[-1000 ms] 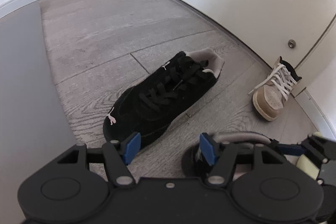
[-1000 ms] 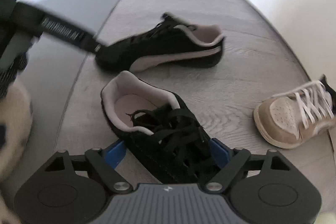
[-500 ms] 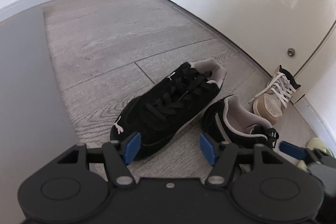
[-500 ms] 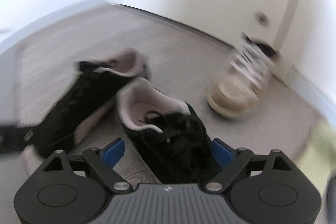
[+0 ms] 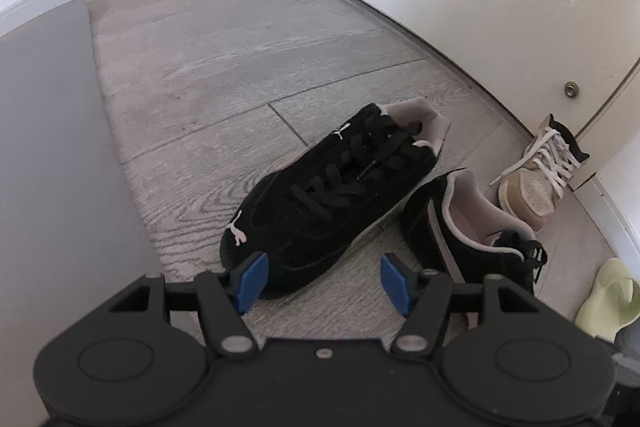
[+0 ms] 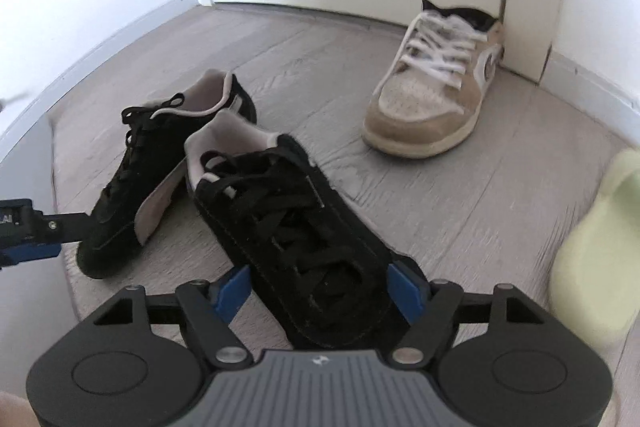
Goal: Organize scattered shoes
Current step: 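Align the Puma sneaker parallel to its pair with the right gripper and release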
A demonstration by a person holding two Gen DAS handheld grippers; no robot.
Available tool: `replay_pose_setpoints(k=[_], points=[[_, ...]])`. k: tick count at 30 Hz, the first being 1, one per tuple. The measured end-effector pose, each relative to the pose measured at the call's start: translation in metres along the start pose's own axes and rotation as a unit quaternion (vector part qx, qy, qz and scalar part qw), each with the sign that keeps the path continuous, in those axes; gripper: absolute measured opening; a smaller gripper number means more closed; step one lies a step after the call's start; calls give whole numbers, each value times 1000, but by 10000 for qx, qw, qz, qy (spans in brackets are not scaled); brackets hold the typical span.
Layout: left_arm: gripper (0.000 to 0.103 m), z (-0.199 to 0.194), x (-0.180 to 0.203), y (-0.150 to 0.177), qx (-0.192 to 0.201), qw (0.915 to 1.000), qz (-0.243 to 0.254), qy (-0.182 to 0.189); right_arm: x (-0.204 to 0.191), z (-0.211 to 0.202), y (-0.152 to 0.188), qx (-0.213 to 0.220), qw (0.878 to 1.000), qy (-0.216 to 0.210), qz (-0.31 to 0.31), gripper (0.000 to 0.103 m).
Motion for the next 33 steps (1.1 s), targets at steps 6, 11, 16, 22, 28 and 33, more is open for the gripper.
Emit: replay_pose_setpoints(k=[6, 11, 16, 22, 28, 33], points=[[63, 0, -4, 1, -18, 10000, -85, 18, -34, 3, 19, -309, 9993, -146, 175, 74], [63, -2, -9, -1, 42, 9998, -184, -3, -29, -5, 19, -336, 9896, -997, 978, 75], [63, -1, -9, -3, 11, 9998, -188, 20, 16, -21, 4, 246, 9751, -1121, 1896, 77], [63, 0, -13, -4, -6, 9997, -244, 60, -1, 9, 16, -380, 9907, -590, 1169, 72], [63, 0, -19, -8, -55, 9991, -384, 172, -14, 16, 26, -264, 9725, -994, 2090, 70], [63, 0, -24, -9, -55, 9989, -441, 158, -35, 26, 23, -273, 9634, -1391, 2276, 70]])
Point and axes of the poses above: each gripper's, at about its wrist camera, not at the fingertips, and z roughly the way its jaws point, x to its right, y to its underside, the point moved 10 cm from there along z, roughly the way its jaws point, and after that the axes turned 15 degrees about -x, right-handed, at the moved point
